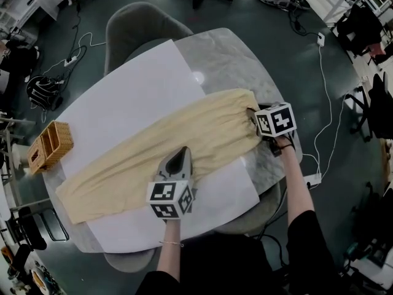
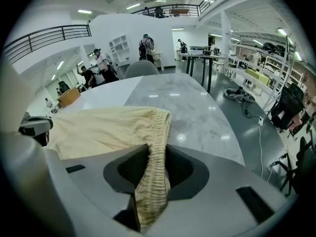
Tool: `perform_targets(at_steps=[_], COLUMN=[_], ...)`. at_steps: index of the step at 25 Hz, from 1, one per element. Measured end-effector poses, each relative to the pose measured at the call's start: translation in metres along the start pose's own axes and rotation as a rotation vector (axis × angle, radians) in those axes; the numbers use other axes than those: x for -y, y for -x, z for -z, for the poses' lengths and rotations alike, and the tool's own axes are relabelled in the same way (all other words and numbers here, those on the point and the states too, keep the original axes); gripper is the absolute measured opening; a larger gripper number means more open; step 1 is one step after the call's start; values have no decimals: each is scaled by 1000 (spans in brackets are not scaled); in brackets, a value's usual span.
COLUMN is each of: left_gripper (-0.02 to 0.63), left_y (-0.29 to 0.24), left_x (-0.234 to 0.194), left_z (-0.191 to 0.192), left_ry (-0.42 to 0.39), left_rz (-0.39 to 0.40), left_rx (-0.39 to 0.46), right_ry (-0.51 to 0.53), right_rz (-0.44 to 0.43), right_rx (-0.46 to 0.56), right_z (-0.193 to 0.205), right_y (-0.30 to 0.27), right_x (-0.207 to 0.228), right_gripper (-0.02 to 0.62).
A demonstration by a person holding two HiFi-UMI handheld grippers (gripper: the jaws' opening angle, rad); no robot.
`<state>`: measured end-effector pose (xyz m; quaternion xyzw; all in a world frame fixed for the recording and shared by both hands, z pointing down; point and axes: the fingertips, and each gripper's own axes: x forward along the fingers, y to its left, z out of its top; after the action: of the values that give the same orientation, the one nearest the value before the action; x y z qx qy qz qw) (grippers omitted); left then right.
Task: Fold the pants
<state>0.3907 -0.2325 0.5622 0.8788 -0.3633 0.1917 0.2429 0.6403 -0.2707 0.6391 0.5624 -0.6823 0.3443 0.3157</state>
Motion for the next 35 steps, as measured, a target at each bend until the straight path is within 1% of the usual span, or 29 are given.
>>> perform_targets(at_steps=[9,15,19,28,35], left_gripper=[8,8,8,8,8], left_y=[12,31,48,102,149], left_x=[-6,-13,-15,-32,-50], left_z=[-3,-8,-11,-16,-16], left_ry=[-2,-3,-4,-12,7], left_rz=[-35,-73,-102,-174,-229], left_rx=[17,42,62,119,170], right_ry=[-66,-123,-142,-137,-123], right_rz=[-58,-111,-133,-163,-184], right_rx=[14,38,66,123,151], right_z=[-4,-8,-15,-39,-58], right_y=[4,17,32,73,104], right_x=[-4,-9,-12,-40,-71], right_gripper=[67,54,52,51,50])
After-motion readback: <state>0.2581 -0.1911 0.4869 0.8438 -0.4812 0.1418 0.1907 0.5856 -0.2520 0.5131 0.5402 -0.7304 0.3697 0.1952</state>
